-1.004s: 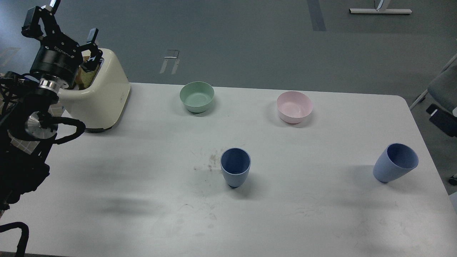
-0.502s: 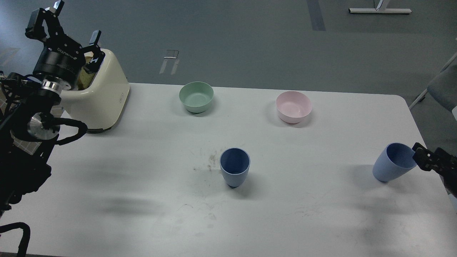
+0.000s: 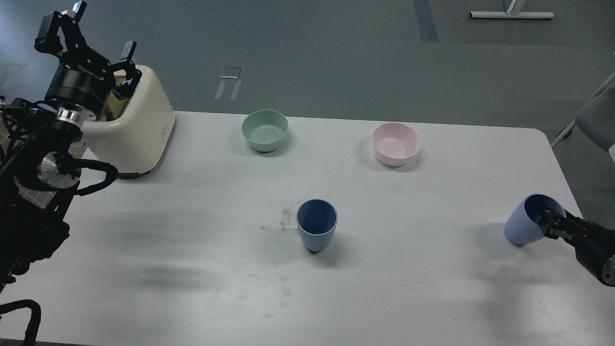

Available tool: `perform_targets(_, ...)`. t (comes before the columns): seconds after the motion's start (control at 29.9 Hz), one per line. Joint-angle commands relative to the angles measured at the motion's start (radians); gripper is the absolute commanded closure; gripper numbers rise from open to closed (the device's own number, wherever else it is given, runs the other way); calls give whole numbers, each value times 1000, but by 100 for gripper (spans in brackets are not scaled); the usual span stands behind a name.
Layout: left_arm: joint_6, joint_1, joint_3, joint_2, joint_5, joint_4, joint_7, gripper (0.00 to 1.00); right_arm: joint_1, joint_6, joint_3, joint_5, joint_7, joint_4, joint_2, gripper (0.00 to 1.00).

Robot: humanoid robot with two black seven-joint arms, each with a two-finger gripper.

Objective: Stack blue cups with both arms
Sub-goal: 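Reach the right gripper to the other blue cup and grasp it, then lift the blue cup with the right gripper and carry it over the centered cup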

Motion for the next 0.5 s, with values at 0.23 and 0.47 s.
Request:
perform_targets(0.23, 0, -11, 5, 2, 9, -2, 0, 2, 0, -12, 6, 3, -1, 5, -2, 100)
perform_targets(0.47, 0, -12, 5, 14, 9, -3, 2, 2, 11, -72, 29, 43, 50, 68, 27, 100)
